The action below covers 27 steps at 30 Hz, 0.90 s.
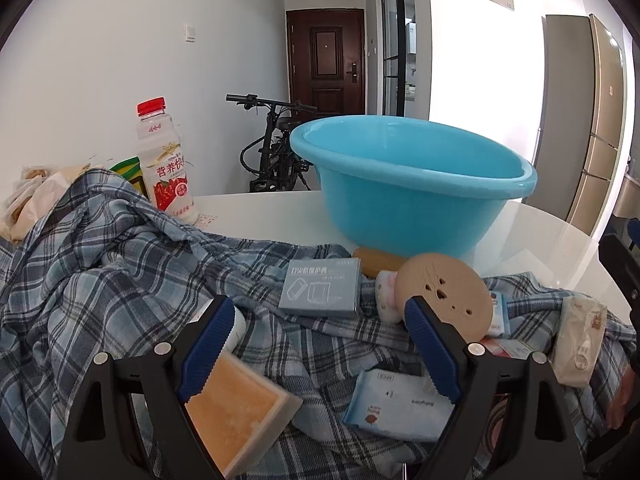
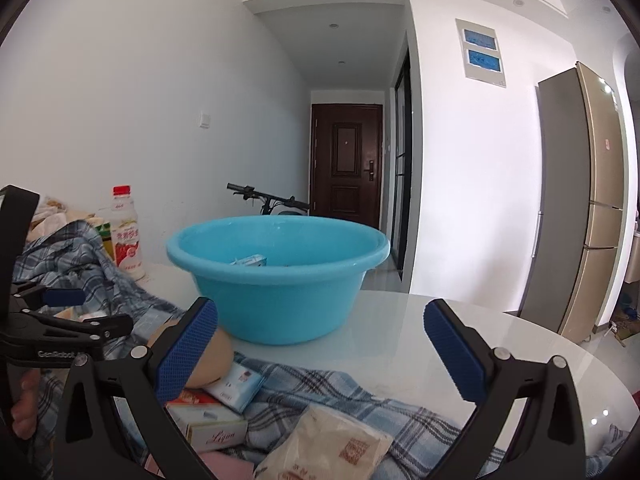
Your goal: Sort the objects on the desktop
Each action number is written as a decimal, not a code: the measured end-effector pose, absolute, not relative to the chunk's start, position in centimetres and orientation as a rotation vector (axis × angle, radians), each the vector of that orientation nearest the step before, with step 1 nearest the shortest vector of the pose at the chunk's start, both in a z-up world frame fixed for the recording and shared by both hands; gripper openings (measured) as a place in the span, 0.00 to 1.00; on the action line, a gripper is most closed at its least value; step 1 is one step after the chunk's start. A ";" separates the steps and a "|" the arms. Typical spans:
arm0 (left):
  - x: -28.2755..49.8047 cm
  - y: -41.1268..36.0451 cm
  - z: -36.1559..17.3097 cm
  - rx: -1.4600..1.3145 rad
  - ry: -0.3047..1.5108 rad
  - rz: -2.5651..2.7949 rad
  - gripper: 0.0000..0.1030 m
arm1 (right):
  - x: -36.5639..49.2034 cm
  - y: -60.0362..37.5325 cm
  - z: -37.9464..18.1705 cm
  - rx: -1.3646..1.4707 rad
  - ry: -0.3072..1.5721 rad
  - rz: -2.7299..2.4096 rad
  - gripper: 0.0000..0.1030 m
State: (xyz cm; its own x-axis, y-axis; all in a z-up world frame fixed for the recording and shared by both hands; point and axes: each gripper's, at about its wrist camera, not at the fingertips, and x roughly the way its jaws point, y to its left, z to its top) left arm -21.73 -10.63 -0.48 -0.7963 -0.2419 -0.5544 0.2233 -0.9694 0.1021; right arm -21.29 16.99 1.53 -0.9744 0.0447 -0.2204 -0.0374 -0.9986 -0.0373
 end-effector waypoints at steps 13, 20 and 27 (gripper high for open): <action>-16.7 -9.1 0.0 0.785 -0.046 -2.821 0.86 | -15.9 15.5 1.2 -0.403 -0.108 3.097 1.00; -12.9 -8.0 1.0 0.655 -0.044 -2.878 0.88 | -13.7 15.9 1.0 -0.456 -0.038 3.086 1.00; -10.3 -7.1 1.4 0.579 -0.062 -2.907 1.00 | -12.2 15.9 1.0 -0.458 -0.004 3.075 1.00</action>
